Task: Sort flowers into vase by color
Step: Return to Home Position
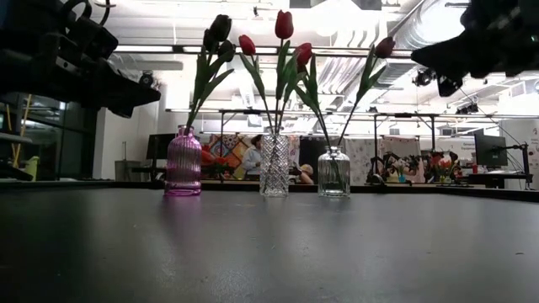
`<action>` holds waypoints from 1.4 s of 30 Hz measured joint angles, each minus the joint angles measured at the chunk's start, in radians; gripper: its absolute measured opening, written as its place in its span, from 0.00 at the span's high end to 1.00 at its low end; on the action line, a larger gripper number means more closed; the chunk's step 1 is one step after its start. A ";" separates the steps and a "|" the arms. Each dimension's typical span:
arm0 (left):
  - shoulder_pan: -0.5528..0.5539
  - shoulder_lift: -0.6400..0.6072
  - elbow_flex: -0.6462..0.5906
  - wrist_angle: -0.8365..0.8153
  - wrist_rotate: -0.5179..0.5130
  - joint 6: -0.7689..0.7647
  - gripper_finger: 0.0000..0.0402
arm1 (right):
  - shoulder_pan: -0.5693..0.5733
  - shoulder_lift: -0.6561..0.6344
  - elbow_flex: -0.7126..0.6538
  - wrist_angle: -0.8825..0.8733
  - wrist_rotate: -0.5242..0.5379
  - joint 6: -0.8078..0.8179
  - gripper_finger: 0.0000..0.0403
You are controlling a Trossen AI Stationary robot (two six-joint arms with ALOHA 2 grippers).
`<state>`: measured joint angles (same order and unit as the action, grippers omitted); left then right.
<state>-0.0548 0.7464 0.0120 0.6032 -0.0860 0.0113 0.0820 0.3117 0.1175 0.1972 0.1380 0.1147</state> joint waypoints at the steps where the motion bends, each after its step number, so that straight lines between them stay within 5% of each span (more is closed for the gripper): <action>1: 0.000 0.000 0.000 0.000 0.000 0.000 1.00 | 0.008 -0.007 -0.029 0.038 0.001 -0.004 1.00; 4: 0.000 0.000 0.000 0.000 0.000 0.000 1.00 | 0.031 -0.013 -0.108 0.133 0.000 -0.004 1.00; 30: 0.000 -0.002 0.001 -0.011 0.000 0.000 1.00 | 0.075 -0.005 -0.107 0.054 0.109 -0.089 1.00; 42: 0.002 -0.377 0.002 -0.198 0.000 0.000 1.00 | 0.071 -0.274 -0.107 -0.100 0.098 -0.089 1.00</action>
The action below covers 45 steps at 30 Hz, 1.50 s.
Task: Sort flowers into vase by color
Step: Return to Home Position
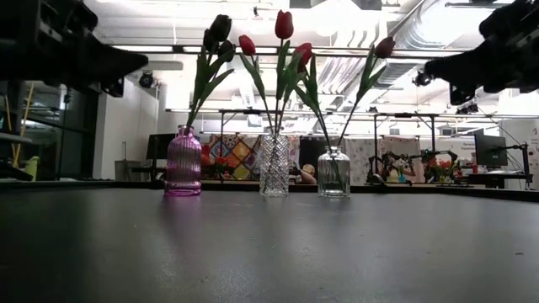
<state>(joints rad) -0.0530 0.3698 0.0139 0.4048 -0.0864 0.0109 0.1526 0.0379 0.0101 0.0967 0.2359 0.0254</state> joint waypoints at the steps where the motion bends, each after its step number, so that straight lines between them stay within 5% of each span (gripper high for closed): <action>1: 0.000 -0.027 0.000 0.001 0.000 0.000 1.00 | -0.003 -0.026 0.000 -0.010 0.000 0.000 1.00; 14: -0.001 -0.370 -0.001 0.005 0.000 0.000 1.00 | -0.015 -0.037 0.000 -0.004 -0.001 0.000 1.00; 19: -0.001 -0.367 0.000 0.102 -0.003 0.000 1.00 | -0.015 -0.037 0.000 -0.009 -0.002 0.000 1.00; 45: 0.000 -0.366 -0.002 -0.029 -0.004 0.000 1.00 | -0.015 -0.031 -0.001 -0.034 0.018 0.000 1.00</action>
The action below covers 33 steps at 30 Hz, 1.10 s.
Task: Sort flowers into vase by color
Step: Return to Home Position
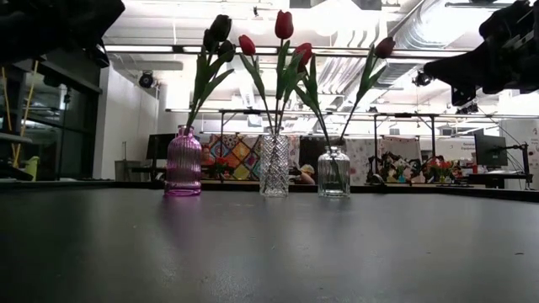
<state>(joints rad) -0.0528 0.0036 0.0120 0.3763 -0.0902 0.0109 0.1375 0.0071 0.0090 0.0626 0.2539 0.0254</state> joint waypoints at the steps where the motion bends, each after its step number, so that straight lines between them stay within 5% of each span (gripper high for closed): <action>1: 0.000 0.000 0.000 -0.001 0.000 0.000 1.00 | 0.000 0.000 0.000 -0.001 0.000 0.000 1.00; 9: 0.000 0.000 0.000 -0.017 0.000 0.058 1.00 | 0.000 0.000 0.000 -0.007 0.000 0.000 1.00; 20: 0.000 0.000 0.000 -0.356 0.003 0.067 1.00 | 0.000 0.000 0.000 -0.007 0.000 0.000 1.00; 33: 0.000 0.000 0.000 -0.357 0.035 0.114 1.00 | 0.000 0.000 0.000 -0.007 0.001 0.000 1.00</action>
